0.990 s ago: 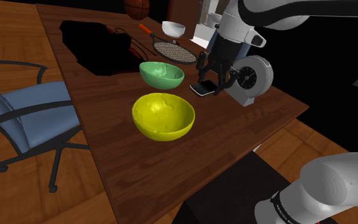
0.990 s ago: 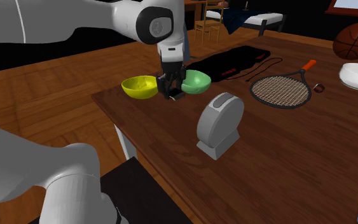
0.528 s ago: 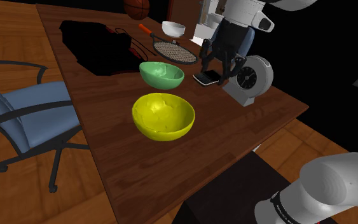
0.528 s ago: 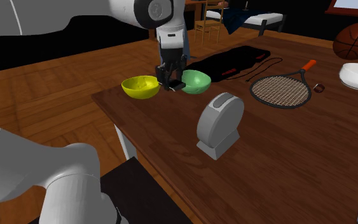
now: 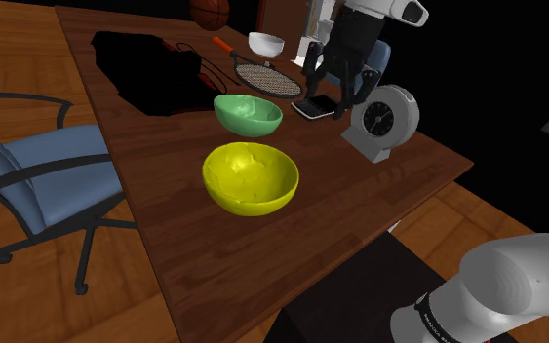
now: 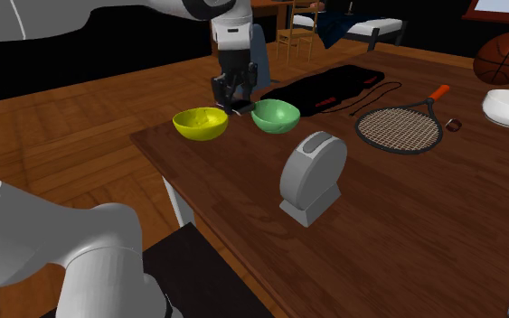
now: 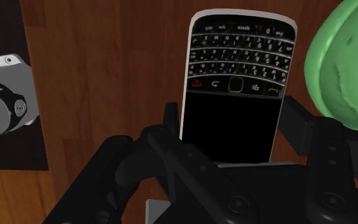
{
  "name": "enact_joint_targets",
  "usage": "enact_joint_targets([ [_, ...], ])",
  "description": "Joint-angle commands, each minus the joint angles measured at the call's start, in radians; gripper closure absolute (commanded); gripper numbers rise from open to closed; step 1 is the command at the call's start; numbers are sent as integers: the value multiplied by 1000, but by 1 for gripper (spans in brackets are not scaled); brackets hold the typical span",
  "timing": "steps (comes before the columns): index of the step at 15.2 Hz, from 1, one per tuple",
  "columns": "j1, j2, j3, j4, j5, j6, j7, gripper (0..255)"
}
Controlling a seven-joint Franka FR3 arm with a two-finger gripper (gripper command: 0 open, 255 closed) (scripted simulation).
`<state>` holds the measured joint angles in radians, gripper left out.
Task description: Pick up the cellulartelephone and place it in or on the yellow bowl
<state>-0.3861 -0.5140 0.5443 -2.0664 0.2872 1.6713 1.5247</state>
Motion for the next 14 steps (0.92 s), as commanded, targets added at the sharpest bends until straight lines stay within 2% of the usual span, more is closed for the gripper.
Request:
enact_joint_targets([
  [1, 10, 6, 38, 19, 11, -3, 49, 255],
  [11, 24, 110, 279, 174, 16, -1, 324, 255],
  [14, 27, 108, 289, 149, 20, 25, 327, 255],
])
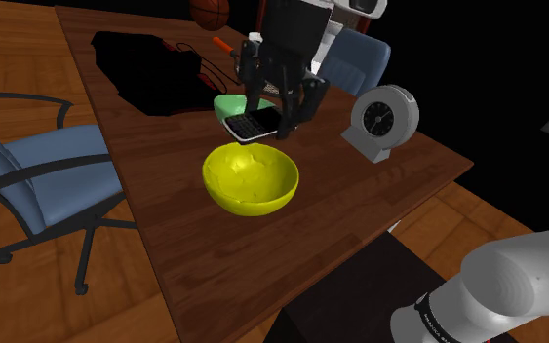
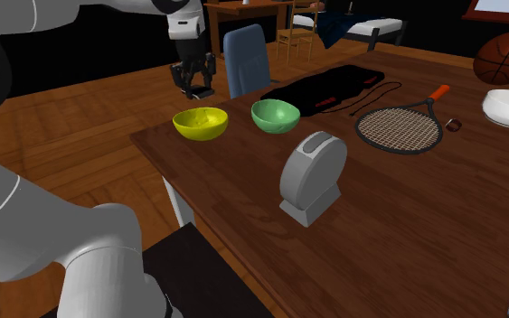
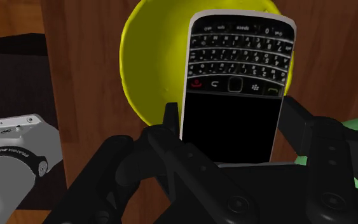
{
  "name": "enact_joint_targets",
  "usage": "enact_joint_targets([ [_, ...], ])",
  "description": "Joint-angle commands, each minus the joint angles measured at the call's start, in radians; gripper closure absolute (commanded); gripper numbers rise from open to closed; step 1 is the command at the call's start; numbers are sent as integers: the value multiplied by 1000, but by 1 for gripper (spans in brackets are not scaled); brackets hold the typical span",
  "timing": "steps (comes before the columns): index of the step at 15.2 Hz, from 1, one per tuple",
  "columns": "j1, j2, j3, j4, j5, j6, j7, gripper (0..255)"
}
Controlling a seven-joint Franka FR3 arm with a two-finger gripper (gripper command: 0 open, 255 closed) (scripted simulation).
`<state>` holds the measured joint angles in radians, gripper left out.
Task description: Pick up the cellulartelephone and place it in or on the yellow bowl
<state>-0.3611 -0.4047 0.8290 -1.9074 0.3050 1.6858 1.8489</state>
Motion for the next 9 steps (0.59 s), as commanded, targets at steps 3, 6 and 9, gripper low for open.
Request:
enact_joint_targets([
  [3, 6, -8, 9, -54, 10, 49, -2, 255],
  [6, 10, -12, 16, -96, 17, 88, -7, 255],
  [9, 12, -14, 24, -137, 23, 127, -10, 255],
])
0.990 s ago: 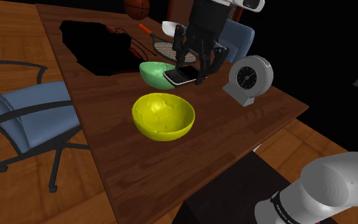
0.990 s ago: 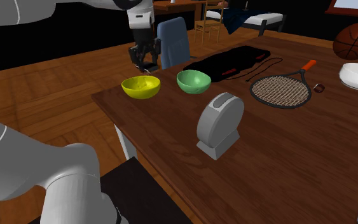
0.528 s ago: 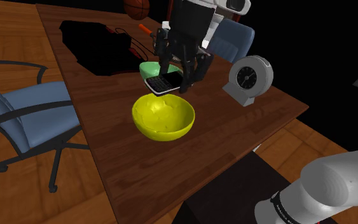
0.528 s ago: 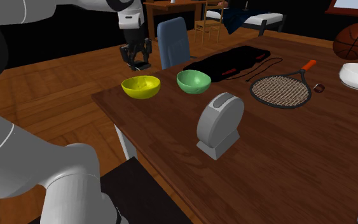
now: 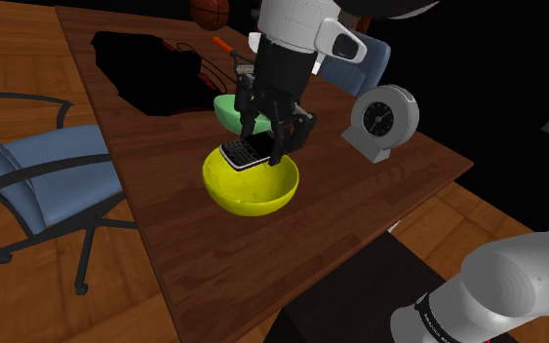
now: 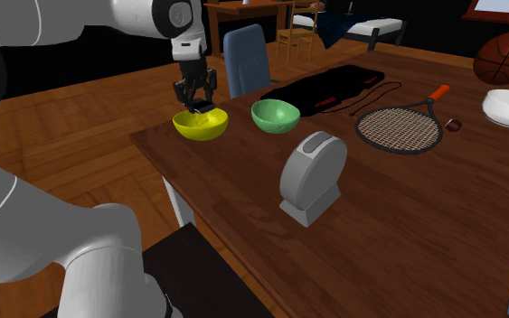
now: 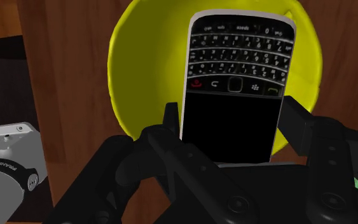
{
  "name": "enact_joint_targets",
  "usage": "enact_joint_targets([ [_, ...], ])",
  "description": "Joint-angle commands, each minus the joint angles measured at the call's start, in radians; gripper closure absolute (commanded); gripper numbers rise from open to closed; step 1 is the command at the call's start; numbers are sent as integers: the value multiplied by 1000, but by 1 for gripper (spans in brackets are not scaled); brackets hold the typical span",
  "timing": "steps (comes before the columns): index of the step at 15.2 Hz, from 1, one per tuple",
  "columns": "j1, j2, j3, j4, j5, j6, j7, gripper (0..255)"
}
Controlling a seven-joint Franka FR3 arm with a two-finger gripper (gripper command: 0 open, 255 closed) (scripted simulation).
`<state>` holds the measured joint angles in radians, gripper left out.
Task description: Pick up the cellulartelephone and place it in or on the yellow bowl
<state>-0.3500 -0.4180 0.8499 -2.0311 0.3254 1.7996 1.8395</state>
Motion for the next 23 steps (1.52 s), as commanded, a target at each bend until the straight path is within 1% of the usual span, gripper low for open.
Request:
enact_joint_targets([
  [1, 2, -1, 6, -26, 4, 26, -1, 255],
  [3, 3, 0, 14, -56, 8, 58, -3, 255],
  [11, 3, 0, 14, -56, 8, 58, -3, 255],
  [12, 3, 0, 14, -56, 8, 58, -3, 0],
  [17, 3, 0, 14, -56, 8, 58, -3, 0],
  [21, 1, -6, -21, 61, -5, -68, 2, 0],
  [23, 1, -7, -21, 61, -5, -68, 2, 0],
])
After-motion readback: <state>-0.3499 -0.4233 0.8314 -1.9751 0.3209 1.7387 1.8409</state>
